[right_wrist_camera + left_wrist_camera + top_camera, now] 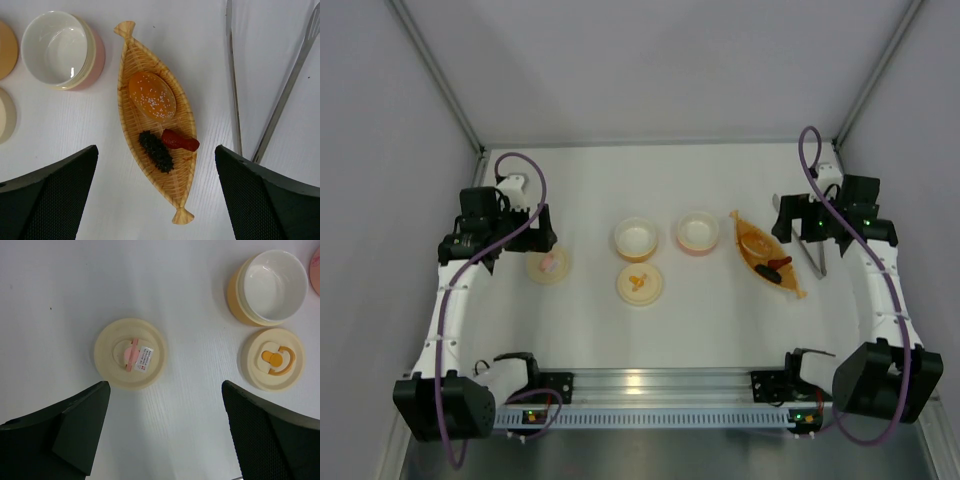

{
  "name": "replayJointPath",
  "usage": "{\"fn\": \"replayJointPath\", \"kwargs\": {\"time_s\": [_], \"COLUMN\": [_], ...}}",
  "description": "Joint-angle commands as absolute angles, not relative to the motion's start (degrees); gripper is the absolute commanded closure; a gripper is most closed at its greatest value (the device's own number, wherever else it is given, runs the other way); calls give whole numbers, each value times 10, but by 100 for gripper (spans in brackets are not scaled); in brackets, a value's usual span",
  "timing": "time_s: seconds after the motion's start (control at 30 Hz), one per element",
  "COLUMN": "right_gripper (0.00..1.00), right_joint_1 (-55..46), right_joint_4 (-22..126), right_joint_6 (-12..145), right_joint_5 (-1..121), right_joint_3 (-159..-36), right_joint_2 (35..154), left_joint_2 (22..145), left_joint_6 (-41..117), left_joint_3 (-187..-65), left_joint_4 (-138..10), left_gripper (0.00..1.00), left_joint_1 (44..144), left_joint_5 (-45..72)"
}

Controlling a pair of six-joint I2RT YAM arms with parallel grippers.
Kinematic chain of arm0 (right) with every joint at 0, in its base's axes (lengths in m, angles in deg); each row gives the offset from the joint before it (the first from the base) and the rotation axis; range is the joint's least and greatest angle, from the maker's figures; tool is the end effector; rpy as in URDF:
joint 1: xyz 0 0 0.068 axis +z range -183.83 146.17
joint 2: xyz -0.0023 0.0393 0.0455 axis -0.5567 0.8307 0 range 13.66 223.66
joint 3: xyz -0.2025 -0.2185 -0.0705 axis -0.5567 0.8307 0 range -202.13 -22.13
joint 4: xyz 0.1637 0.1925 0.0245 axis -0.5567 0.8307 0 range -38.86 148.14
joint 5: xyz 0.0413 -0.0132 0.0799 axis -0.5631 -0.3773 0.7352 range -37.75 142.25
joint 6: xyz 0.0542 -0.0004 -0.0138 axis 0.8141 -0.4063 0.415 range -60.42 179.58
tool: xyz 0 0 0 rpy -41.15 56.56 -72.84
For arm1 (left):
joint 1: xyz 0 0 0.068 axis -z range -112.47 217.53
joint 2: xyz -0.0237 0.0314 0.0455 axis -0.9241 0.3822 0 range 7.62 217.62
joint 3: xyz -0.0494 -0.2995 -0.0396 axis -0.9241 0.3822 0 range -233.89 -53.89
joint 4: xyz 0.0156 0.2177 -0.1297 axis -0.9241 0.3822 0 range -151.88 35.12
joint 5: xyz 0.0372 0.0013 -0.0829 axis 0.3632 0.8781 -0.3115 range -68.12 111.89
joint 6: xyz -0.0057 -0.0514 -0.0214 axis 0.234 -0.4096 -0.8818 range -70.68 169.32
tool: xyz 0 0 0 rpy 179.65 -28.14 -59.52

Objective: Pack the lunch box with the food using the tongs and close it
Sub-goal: Pick up the clamp at the center of the board.

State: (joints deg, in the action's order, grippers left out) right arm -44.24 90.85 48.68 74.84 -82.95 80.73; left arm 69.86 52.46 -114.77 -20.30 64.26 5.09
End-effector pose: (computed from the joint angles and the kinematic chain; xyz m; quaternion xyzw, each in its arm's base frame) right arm 0.2209 -0.0256 0.3433 -0.0773 0.9088 0.1105 0.3949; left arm 0.2007 0.0003 0.3562 0.0572 0.9071 -0.1116 0.4018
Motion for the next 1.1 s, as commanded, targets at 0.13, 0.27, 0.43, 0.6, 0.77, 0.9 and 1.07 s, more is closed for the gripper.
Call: {"fn": "replayJointPath", "kwargs": {"time_s": [0.13, 0.27, 0.43, 0.6, 0.77, 0.9, 1.07], "right_gripper": [1, 1, 1, 1, 1, 1, 1], "right_joint_1": [-451, -467, -487, -491, -491, -491, -491], "right_joint_4": [905, 918, 983, 1017, 1048, 1060, 1061], "right_joint_6": [492, 494, 458, 417, 409, 409, 412], "right_joint_5": [701, 680, 682, 688, 664, 631, 597], "right_joint_3": [-870, -894, -945, -960, -987, -1000, -1013], "right_joint_2": [803, 840, 909, 957, 1005, 1031, 1073], "left_joint_2": [705, 712, 737, 763, 771, 788, 807], "left_joint_6": [530, 527, 531, 537, 546, 547, 547], "left_joint_3": [-1177, -1180, -1190, -1197, -1202, -1203, -1221], "left_joint_4": [-205, -212, -209, -212, -211, -222, -226], "left_gripper": [2, 2, 2, 2, 2, 2, 2], "left_joint_1": [644, 643, 643, 643, 643, 643, 643], "left_joint_5": [49, 43, 26, 7, 5, -2, 2]}}
